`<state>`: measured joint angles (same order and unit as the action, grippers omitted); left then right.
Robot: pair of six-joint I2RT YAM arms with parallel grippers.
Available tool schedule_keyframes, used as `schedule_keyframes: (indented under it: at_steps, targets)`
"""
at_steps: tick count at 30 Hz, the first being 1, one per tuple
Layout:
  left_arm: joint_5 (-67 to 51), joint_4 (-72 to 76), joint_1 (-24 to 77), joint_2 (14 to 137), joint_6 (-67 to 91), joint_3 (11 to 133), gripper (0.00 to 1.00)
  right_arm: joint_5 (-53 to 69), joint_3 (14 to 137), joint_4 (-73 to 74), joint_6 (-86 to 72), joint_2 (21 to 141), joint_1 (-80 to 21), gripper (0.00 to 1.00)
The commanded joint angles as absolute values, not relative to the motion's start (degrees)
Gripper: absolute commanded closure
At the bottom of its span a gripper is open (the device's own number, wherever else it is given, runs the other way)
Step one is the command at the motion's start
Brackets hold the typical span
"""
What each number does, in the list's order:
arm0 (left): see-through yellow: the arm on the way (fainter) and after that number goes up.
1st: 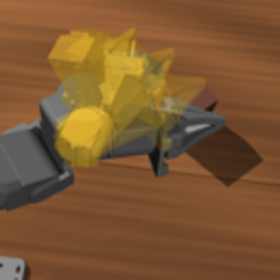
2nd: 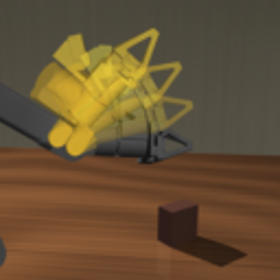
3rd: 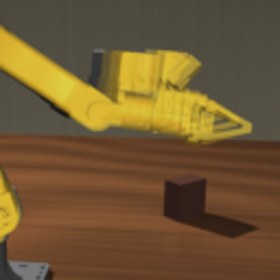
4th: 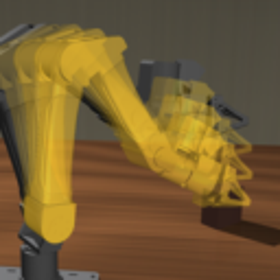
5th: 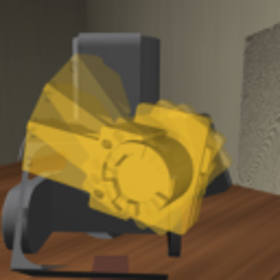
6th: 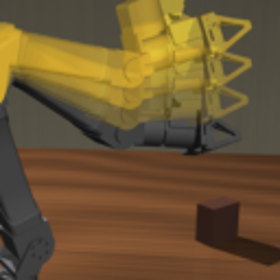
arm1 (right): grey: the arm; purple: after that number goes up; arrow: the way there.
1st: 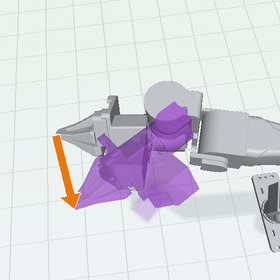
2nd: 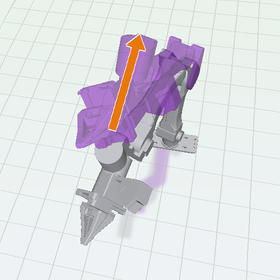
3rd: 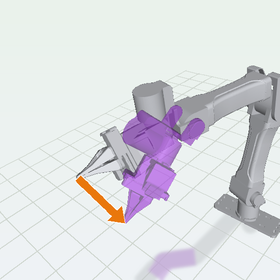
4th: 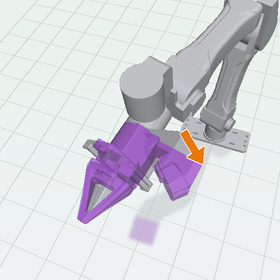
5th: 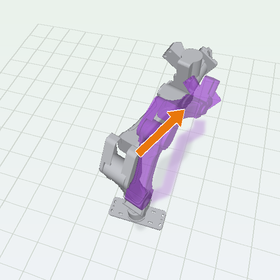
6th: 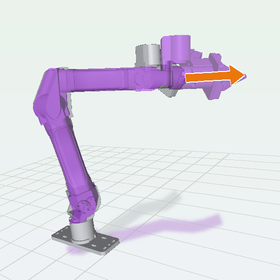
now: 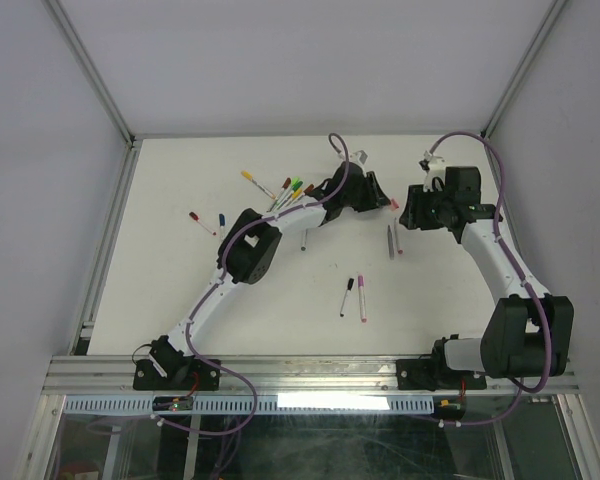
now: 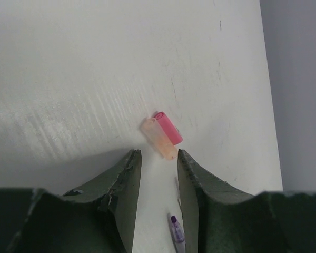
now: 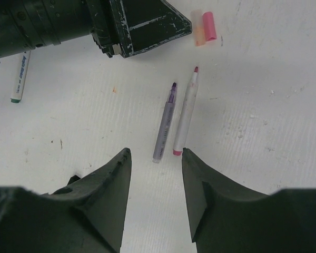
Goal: Open the pen caps
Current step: Place the pen cap at the center of the board.
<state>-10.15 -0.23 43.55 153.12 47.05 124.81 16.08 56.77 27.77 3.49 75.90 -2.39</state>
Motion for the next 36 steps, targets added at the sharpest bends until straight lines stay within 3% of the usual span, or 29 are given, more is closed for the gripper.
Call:
schedule_keyframes:
  at_steps: [1,8,16,18,21,23,26,32,36]
  targets:
    - [-7.24,1.27,43.80,144.16,42.52,120.87,0.63,20.84,57.22,27.49,6.03,74.56,-1.88,0.54]
    - [-6.41,16.33,43.79,126.49,34.72,98.66,0.51,31.20,55.90,28.55,12.01,70.17,-1.69,0.52]
    - [-5.42,31.26,43.89,100.40,25.78,65.21,0.48,44.72,52.24,25.73,17.01,58.84,-1.69,0.48]
    - [-4.78,33.27,43.89,93.94,24.35,57.51,0.47,48.20,49.93,23.30,18.54,55.14,-1.81,0.44]
    - [-4.17,33.83,43.98,84.84,23.44,47.53,0.45,52.97,46.35,20.35,20.73,51.31,-1.78,0.24]
    - [-3.82,33.79,44.00,78.35,23.36,41.94,0.41,56.40,46.18,20.41,20.74,51.05,-1.86,0.17]
    - [-4.33,34.28,43.89,70.69,24.22,34.90,0.31,59.70,50.65,27.52,22.41,54.28,-2.12,0.17]
    - [-5.83,41.40,43.89,62.22,31.14,22.97,0.02,58.22,49.96,30.73,25.50,57.40,-2.24,0.17]
    - [-6.80,44.57,43.83,62.71,36.32,19.58,0.01,55.54,48.97,31.84,27.32,57.58,-2.24,0.17]
